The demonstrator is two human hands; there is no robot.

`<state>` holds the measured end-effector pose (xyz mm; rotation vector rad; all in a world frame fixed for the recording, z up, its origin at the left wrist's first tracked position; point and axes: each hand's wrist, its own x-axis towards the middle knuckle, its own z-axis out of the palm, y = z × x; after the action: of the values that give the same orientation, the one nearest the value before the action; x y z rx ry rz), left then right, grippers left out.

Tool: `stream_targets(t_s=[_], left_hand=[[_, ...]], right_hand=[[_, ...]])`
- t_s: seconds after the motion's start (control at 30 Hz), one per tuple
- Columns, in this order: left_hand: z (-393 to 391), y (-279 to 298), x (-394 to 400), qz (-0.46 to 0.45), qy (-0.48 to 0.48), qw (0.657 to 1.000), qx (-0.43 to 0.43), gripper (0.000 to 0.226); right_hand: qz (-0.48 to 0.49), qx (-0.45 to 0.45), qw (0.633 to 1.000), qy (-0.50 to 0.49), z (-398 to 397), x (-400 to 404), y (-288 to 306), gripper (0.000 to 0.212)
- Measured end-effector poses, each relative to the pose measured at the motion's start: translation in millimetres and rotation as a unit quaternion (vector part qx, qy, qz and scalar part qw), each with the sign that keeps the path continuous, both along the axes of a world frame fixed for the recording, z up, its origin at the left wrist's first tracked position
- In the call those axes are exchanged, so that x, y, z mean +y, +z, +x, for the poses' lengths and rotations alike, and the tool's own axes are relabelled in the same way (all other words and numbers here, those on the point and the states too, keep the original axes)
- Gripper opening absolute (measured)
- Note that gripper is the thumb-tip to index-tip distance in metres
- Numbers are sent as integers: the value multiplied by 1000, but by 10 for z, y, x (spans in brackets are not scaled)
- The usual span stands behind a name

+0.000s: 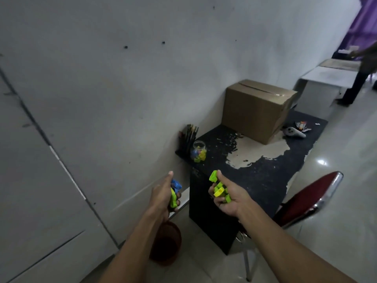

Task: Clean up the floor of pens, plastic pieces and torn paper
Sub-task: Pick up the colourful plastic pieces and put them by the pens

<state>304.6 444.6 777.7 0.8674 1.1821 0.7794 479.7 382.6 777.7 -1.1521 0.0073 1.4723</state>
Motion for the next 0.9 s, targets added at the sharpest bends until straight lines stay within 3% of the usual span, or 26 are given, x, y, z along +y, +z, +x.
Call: stream_targets(t_s=[0.4,0.57,0.67,0.77,0.9], left_hand=[[936,-147,1604,3,-13,999,48,41],[1418,-258,2384,-7,7,999,48,42],[1613,-370,2708,-32,22,997,69,45],[1725,-561,3042,-47,56,992,103,45],[1729,-770,3236,-50,76,989,116,36]], right_hand=[[-56,-82,995,29,1012,1699,-158,27],[-48,-245,965,82,1462,2636,-300,16],[-22,-405,905,133,1678,3108,-577,26],[-28,-570,780,256,1891,3574,-844,28],[-8,-645,668,371,2000,3908,-994,34]])
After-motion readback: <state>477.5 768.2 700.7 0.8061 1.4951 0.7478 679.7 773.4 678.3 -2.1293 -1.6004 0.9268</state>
